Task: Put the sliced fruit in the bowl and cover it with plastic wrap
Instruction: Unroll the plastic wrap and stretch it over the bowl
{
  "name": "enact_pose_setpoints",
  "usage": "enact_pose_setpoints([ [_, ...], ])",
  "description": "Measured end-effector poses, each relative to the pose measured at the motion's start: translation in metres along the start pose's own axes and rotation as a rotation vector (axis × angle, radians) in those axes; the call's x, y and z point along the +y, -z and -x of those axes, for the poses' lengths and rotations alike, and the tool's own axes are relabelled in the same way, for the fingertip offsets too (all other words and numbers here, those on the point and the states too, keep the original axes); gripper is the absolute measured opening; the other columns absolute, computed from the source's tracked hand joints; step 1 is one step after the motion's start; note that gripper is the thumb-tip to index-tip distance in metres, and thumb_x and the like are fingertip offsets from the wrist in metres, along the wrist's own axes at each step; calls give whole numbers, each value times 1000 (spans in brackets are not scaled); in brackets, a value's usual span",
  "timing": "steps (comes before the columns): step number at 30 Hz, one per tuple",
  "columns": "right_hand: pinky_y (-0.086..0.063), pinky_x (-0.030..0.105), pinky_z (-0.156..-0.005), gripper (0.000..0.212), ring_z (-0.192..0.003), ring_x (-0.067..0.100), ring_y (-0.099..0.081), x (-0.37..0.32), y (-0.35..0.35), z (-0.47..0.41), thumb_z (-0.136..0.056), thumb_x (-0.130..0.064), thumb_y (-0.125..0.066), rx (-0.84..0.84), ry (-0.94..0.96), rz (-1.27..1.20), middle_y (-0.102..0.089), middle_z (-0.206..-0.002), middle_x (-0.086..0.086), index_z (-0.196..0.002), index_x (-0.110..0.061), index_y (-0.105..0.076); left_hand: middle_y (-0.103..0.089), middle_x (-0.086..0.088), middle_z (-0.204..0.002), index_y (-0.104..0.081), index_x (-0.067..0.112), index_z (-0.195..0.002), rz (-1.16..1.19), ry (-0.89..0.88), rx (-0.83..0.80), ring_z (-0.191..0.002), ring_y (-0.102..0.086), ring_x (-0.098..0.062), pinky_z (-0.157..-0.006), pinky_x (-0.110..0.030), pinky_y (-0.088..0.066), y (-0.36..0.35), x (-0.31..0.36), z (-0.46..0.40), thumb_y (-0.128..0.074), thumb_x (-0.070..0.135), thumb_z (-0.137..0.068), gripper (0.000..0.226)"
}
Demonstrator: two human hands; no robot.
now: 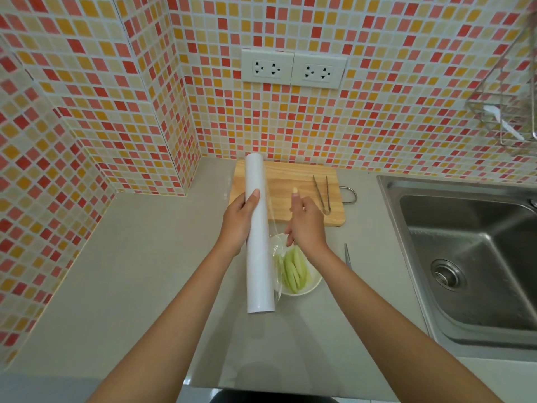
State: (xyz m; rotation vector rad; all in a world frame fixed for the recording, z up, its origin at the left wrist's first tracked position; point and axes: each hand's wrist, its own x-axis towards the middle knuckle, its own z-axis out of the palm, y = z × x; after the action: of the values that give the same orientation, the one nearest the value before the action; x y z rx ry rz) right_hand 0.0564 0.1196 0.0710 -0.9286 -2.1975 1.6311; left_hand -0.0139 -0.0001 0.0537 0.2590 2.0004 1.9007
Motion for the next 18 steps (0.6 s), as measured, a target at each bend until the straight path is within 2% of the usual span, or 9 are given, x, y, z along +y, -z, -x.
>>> enact_pose_setpoints([
  [2, -39, 23, -40, 60, -35, 21, -57, 2, -5, 4, -92, -63, -26, -131, -61, 88, -59, -53, 4, -74, -13, -54, -65, 4, -79, -65, 19, -93, -2, -1, -10, -73, -62, -14, -66, -27, -48, -2, 1, 1, -51, 46, -96, 31],
  [3, -40, 24, -40, 61, -36, 21, -56, 3, -9, 6, -92, -63, -27, -172, -46, 117, -57, -51, 1, -70, -13, -54, -67, 1, -81, -66, 16, -96, 0, -4, -16, -74, -64, -16, -67, -29, -50, -3, 2, 1, -51, 46, -96, 33],
  [5, -43, 28, -41, 48, -35, 19, -51, 7, -16, 10, -96, -45, -36, -203, 32, 90, -54, -51, 1, -68, -9, -53, -68, -2, -86, -65, 13, -100, -1, -9, -23, -77, -65, -18, -71, -31, -52, -6, 2, 1, -51, 45, -96, 35],
  [7, -43, 33, -44, 35, -35, 20, -48, 11, -17, 11, -98, -24, -37, -163, 84, 26, -49, -55, 10, -69, -6, -49, -68, 0, -86, -65, 16, -99, 4, 2, -28, -79, -65, -17, -72, -30, -51, -6, 3, 1, -51, 45, -96, 33],
  [11, -36, 26, -37, 36, -31, 22, -44, 17, -14, 12, -101, -23, -34, -75, 78, -46, -43, -55, 16, -69, -9, -42, -67, 13, -73, -65, 23, -89, 30, 29, -75, -68, -64, -6, -64, -23, -48, -2, 6, 0, -49, 49, -96, 31],
  [13, -32, 22, -34, 37, -28, 22, -40, 19, -13, 14, -101, -25, -33, -52, 68, -58, -42, -51, 15, -68, -10, -40, -71, 6, -80, -65, 21, -89, 46, 63, -108, -71, -65, -10, -66, -26, -50, -1, 7, 1, -45, 49, -97, 35],
  [16, -30, 20, -31, 37, -29, 19, -36, 24, -14, 14, -102, -25, -32, -23, 69, -40, -41, -48, 9, -67, -12, -39, -70, -14, -94, -64, 14, -93, 106, 186, -124, -76, -63, -22, -78, -40, -51, -2, 6, 3, -40, 46, -100, 41],
  [18, -31, 22, -36, 37, -37, 18, -37, 26, -15, 14, -101, -24, -33, -4, 101, 8, -39, -51, 4, -67, -14, -38, -67, -13, -93, -62, 13, -100, 126, 239, -122, -79, -62, -24, -82, -42, -51, -7, 6, 5, -42, 51, -98, 43],
])
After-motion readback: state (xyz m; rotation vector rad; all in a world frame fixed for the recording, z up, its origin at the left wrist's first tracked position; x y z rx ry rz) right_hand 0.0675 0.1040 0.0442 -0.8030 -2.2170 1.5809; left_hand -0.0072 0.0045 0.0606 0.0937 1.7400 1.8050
